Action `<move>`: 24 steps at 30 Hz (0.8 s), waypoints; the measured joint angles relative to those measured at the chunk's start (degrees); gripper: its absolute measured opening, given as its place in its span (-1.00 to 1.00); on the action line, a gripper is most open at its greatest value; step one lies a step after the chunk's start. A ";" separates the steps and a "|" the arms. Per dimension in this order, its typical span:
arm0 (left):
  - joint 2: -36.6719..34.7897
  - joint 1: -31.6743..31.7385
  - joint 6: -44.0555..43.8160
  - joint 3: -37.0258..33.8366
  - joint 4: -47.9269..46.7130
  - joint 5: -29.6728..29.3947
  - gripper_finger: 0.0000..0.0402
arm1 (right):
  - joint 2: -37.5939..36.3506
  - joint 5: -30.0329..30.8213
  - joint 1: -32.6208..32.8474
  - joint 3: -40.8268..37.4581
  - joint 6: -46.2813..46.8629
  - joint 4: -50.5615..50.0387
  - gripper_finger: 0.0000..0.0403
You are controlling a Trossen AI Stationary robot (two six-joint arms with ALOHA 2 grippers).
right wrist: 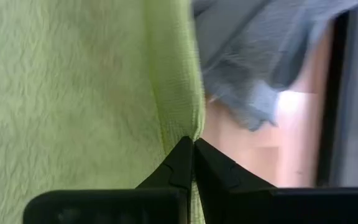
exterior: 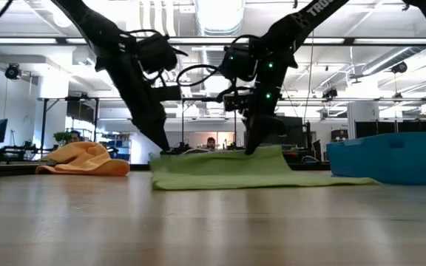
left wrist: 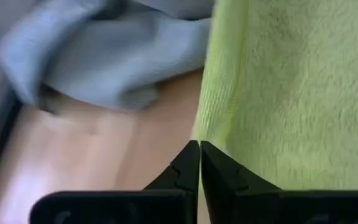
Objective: Roll microfiber towels into tight, uniform cylinder then place into a basket
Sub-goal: Roll the green towel
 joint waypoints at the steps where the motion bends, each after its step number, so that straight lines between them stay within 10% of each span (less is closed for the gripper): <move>1: -0.18 0.00 1.05 0.03 0.78 -1.24 -1.00 | -0.05 0.37 -0.01 -0.27 0.05 1.11 -0.96; 12: 1.69 -0.91 1.71 0.21 2.99 -0.32 -1.00 | -0.67 -1.11 1.54 -4.68 1.64 1.80 -0.96; 18: 3.35 6.86 -1.23 2.59 4.10 17.15 -0.82 | -1.17 -1.75 2.44 -5.02 -0.86 1.95 -0.96; 24: 7.55 9.42 2.94 4.56 7.00 21.56 -0.44 | -1.17 -1.83 2.89 -5.00 -2.79 2.04 -0.96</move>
